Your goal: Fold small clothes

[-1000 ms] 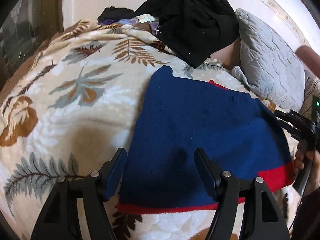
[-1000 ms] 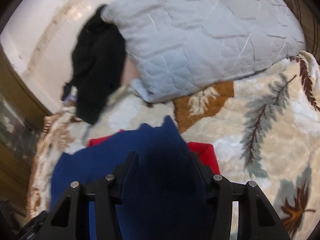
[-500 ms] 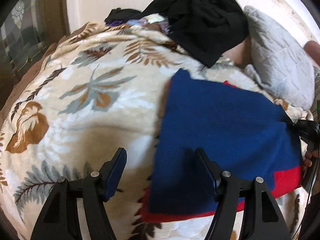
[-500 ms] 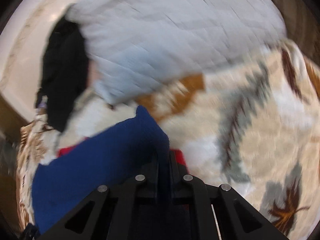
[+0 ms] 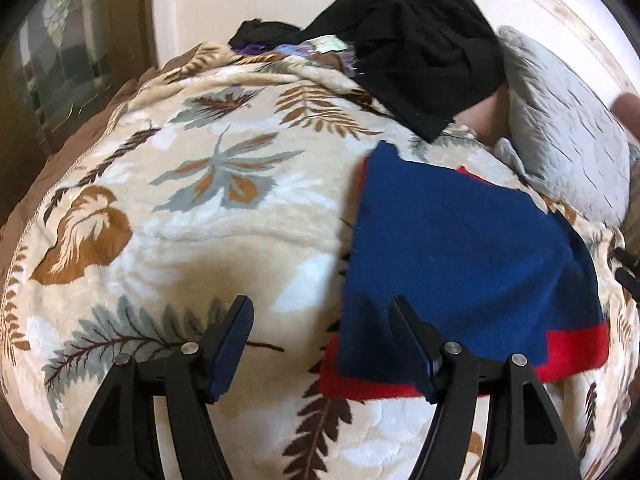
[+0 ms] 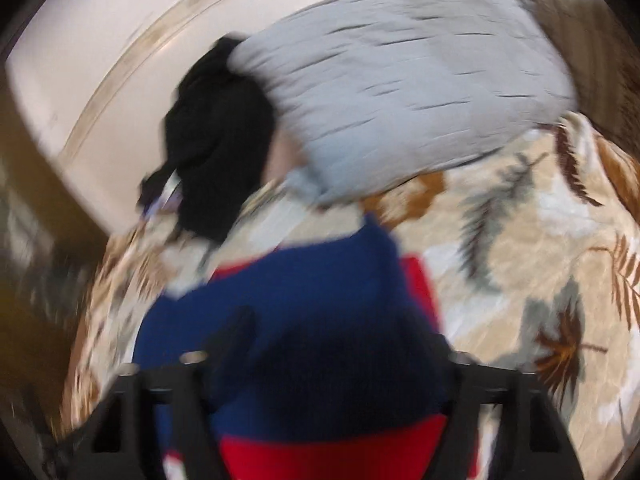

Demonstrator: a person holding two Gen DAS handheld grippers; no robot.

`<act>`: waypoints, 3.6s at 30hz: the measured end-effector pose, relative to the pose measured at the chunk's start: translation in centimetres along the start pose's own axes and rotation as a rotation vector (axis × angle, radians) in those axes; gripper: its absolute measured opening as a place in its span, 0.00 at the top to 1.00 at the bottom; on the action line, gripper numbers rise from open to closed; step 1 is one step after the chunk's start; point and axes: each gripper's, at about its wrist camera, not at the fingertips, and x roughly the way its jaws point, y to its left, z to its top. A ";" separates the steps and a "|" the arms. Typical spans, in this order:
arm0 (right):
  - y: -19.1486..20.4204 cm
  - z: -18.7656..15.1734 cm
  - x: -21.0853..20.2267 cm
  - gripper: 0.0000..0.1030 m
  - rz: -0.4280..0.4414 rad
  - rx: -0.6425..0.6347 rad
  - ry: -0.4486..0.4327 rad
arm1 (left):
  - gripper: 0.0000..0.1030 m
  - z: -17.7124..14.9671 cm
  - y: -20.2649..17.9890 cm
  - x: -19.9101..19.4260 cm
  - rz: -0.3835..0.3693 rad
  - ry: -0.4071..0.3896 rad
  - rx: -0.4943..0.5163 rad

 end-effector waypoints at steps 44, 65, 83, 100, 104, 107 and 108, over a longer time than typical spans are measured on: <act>5.9 -7.5 5.2 0.67 0.143 -0.167 0.218 | 0.40 -3.3 -0.8 2.9 -0.152 0.011 -0.258; 2.6 -7.9 1.1 0.64 0.034 -0.155 0.133 | 0.25 -4.6 -3.9 -2.4 0.162 -0.130 0.104; -3.4 -7.5 1.2 0.64 -0.133 -0.011 0.166 | 0.23 -5.3 -5.4 -4.7 0.136 -0.192 0.135; -0.5 -8.9 2.8 0.32 0.025 -0.063 0.287 | 0.14 -5.6 -4.4 -0.9 0.053 0.000 0.115; -1.2 -8.7 1.5 0.34 0.063 -0.032 0.269 | 0.14 -6.1 -4.2 2.1 0.071 0.117 0.096; -4.5 -8.0 0.1 0.34 0.137 0.131 0.242 | 0.14 -6.1 -3.5 1.0 0.011 0.102 0.059; -6.2 -8.0 -0.4 0.34 0.163 0.211 0.240 | 0.14 -6.1 -3.1 0.7 -0.017 0.107 0.037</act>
